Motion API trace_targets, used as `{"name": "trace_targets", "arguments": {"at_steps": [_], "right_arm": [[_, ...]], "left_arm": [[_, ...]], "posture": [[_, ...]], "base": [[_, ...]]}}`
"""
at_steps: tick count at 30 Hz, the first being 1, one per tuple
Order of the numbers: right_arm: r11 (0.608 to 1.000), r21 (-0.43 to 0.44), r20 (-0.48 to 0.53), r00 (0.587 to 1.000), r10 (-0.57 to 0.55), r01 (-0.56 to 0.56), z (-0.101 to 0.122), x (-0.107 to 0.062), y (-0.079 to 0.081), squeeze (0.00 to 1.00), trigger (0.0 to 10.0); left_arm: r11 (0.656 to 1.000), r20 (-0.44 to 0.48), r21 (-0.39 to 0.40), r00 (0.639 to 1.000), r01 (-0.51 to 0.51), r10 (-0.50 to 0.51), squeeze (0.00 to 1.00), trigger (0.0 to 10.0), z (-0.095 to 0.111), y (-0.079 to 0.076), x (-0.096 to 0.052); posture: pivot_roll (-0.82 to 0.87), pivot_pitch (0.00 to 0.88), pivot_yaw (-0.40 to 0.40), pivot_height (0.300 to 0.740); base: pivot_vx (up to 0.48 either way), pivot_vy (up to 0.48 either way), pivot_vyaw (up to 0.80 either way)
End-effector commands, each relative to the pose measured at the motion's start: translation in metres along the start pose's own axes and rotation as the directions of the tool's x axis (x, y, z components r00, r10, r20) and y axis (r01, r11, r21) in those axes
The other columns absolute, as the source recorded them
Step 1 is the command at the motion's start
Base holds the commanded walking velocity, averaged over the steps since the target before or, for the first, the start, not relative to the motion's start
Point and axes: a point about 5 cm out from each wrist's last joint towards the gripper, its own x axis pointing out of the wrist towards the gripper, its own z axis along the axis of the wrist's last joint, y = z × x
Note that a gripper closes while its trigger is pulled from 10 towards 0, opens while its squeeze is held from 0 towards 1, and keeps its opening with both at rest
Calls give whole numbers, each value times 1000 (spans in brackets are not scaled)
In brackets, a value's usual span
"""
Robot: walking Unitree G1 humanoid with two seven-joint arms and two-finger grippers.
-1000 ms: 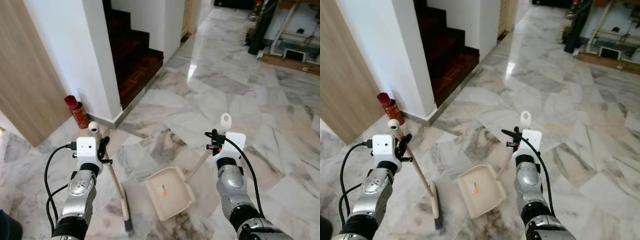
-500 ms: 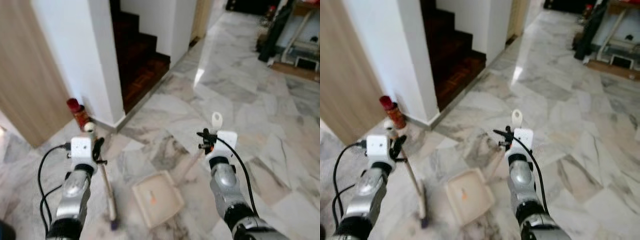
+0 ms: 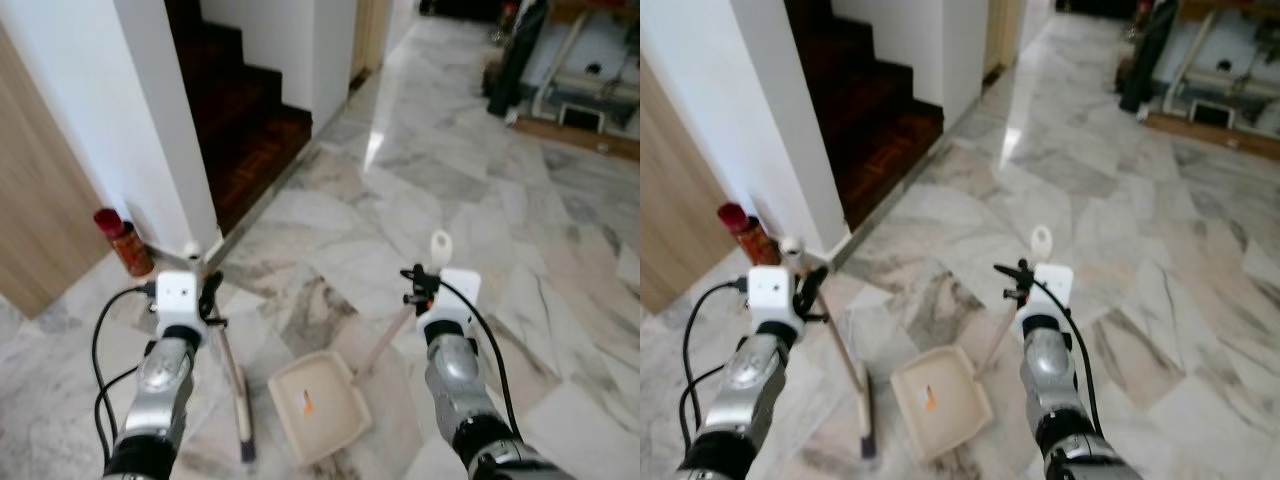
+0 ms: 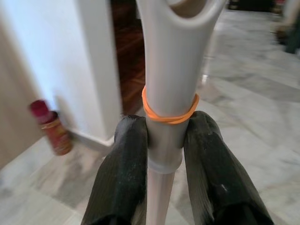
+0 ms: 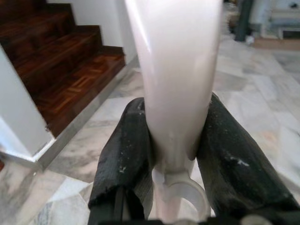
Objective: Sweep floor
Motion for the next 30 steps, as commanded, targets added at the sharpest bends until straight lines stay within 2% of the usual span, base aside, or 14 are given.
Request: {"name": "trace_targets", "arguments": {"at_steps": [1,30], "right_arm": [[1000,-16,54,998,16,-15,13,6,4,0,10000],[1000,-15,47,999,17,-16,10,4,8,0,10000]], "left_arm": [[1000,8,11,1000,-7,6,0,10000,3,4,0],[1000,8,19,1000,23,-23,0,10000,6,2,1]], "posture": [[37,78,-27,740],[45,47,-16,740]], "base": [[300,0,0],[298,0,0]]}}
